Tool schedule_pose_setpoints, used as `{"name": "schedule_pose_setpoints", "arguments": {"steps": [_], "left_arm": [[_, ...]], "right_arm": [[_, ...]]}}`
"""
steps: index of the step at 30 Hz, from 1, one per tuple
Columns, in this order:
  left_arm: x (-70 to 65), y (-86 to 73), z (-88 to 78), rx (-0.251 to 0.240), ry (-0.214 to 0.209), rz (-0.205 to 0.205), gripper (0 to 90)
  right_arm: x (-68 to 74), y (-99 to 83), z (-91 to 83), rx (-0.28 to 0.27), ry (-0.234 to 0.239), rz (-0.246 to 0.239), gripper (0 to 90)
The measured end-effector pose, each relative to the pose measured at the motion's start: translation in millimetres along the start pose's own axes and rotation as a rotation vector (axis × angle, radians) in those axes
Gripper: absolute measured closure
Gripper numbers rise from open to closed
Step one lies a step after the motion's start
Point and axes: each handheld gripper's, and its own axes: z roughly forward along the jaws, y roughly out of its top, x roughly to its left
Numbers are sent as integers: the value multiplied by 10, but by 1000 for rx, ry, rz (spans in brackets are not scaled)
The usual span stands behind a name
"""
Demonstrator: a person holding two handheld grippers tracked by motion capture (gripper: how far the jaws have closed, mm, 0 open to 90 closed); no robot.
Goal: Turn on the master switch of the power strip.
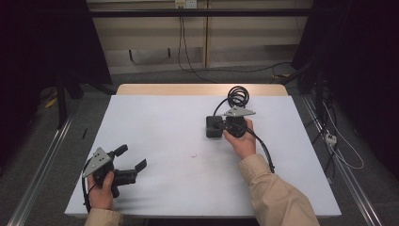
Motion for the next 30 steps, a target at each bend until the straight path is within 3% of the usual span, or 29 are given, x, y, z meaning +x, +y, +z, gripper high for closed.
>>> {"name": "schedule_pose_setpoints", "arguments": {"steps": [30], "left_arm": [[-7,5,-3,-1,0,5,30]], "right_arm": [[-11,-13,5,-1,8,3,900]]}}
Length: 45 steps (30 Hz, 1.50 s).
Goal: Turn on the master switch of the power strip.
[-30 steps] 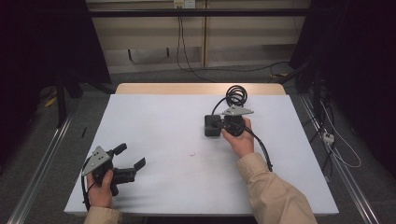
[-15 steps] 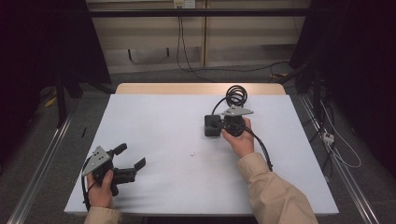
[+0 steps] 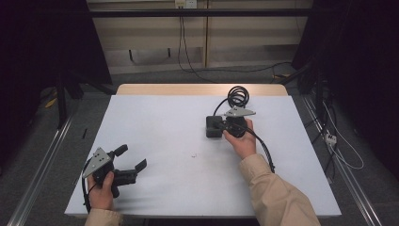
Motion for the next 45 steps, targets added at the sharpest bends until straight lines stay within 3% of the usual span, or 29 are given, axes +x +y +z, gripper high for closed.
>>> {"name": "schedule_pose_setpoints", "arguments": {"steps": [45], "left_arm": [[-7,1,-8,-2,3,-2,30]], "right_arm": [[15,-24,0,-12,-10,4,900]]}}
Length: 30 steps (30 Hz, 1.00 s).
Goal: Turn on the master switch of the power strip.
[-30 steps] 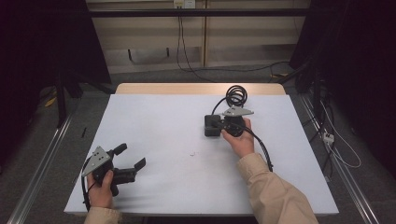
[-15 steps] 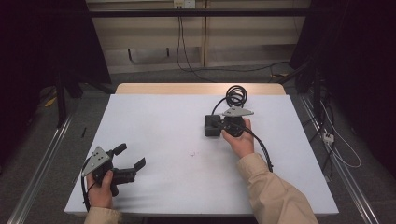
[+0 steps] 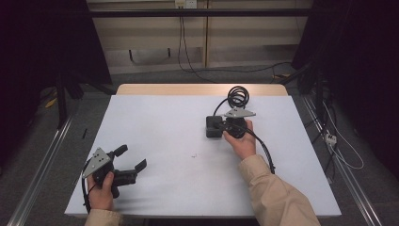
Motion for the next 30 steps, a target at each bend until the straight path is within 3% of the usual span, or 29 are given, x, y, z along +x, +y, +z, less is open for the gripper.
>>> {"name": "schedule_pose_setpoints", "arguments": {"steps": [30], "left_arm": [[-9,2,3,-2,1,0,30]], "right_arm": [[-5,-3,1,-1,4,11,900]]}}
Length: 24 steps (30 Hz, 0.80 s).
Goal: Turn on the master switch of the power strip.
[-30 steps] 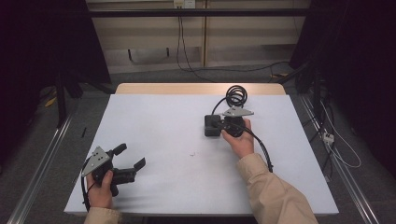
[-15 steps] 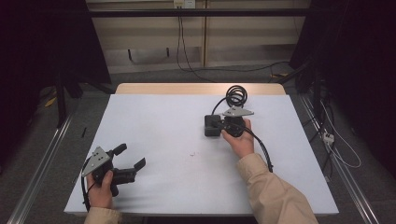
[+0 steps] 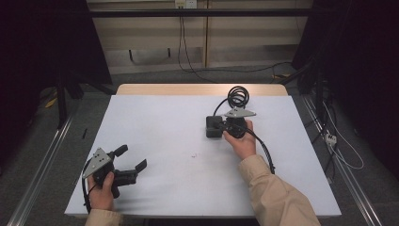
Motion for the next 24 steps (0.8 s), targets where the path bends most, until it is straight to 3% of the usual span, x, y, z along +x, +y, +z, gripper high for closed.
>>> {"name": "schedule_pose_setpoints", "arguments": {"steps": [24], "left_arm": [[-10,0,-2,-3,-1,-5,30]], "right_arm": [[17,11,0,18,-1,-12,900]]}}
